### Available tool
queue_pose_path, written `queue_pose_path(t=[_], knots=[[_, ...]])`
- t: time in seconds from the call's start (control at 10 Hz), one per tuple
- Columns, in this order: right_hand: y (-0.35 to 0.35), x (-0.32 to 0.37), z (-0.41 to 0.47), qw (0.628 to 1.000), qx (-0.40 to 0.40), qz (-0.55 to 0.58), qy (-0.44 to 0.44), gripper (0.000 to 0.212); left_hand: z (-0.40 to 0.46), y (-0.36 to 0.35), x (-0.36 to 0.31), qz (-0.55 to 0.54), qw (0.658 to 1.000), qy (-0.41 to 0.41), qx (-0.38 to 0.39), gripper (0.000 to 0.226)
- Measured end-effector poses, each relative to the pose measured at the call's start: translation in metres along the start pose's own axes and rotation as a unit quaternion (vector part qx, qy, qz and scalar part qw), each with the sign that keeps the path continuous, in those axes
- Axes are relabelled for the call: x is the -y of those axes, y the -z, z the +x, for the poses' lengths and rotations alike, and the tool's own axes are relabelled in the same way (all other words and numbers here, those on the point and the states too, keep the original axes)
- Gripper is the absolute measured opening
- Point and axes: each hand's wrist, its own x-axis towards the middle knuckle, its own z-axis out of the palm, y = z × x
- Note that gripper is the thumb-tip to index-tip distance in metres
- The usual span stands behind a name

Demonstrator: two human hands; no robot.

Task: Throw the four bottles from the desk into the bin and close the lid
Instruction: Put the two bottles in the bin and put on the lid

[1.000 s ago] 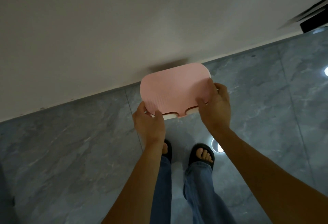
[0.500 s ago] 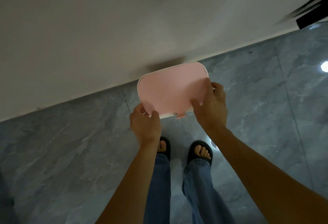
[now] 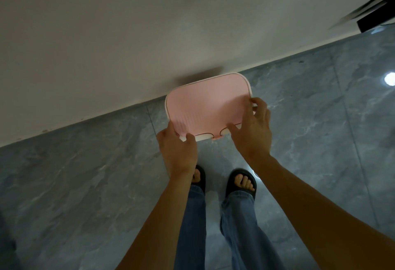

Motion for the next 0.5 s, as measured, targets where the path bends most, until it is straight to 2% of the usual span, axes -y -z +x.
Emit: queue_pose_path(t=[0.1,0.2,0.3,0.4,0.5], knots=[[-0.004,0.0,-0.003,1.0,-0.008,-0.018,0.012,0.081,-0.003,-0.001,0.001,0.05,0.998,-0.041,0.012,0.051],[-0.007,-0.003,-0.006,0.999,-0.009,-0.033,0.028,0.081,-0.008,-0.004,0.002,0.144,0.983,-0.11,0.029,0.06],[-0.009,-0.006,-0.013,0.997,-0.01,-0.058,0.054,0.079,-0.016,-0.005,0.005,0.229,0.962,-0.142,0.056,0.064],[-0.009,-0.009,-0.016,0.993,0.019,-0.087,0.072,0.082,-0.019,-0.004,0.008,0.284,0.943,-0.15,0.085,0.072],[-0.003,-0.015,-0.026,0.987,0.09,-0.099,0.092,0.082,-0.02,0.006,0.011,0.271,0.942,-0.157,0.118,0.073]])
